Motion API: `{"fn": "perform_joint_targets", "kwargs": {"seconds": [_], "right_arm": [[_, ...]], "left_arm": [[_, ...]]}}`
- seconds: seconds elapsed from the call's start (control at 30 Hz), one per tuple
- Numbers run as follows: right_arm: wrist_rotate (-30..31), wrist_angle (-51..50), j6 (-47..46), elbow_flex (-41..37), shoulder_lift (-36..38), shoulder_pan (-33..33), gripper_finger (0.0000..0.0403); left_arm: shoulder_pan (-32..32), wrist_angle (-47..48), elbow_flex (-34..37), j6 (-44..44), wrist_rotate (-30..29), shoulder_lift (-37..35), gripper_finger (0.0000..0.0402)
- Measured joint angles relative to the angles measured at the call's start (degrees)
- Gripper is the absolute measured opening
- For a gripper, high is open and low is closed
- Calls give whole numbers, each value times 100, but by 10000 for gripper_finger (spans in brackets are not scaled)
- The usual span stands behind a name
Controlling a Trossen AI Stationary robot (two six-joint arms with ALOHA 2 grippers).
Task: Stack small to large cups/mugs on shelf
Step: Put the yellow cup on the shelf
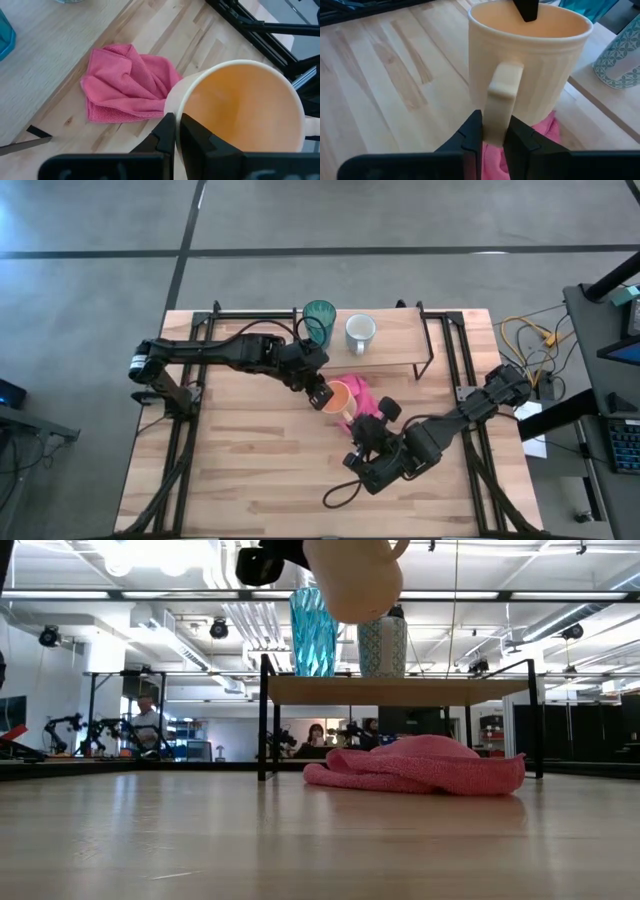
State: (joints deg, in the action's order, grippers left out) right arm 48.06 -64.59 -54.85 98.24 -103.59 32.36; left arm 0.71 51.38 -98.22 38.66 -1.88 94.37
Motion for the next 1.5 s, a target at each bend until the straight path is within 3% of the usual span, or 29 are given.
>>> {"fn": "perform_joint_targets", "kwargs": {"seconds": [0.4, 1.5], "right_arm": [[350, -358, -199, 128, 143, 118, 44], [576, -1036, -365, 188, 449, 227, 43]], "left_arm": [[0, -109, -32, 2, -4, -9, 1], [-3, -1081, -80, -528, -196, -46, 22]]}}
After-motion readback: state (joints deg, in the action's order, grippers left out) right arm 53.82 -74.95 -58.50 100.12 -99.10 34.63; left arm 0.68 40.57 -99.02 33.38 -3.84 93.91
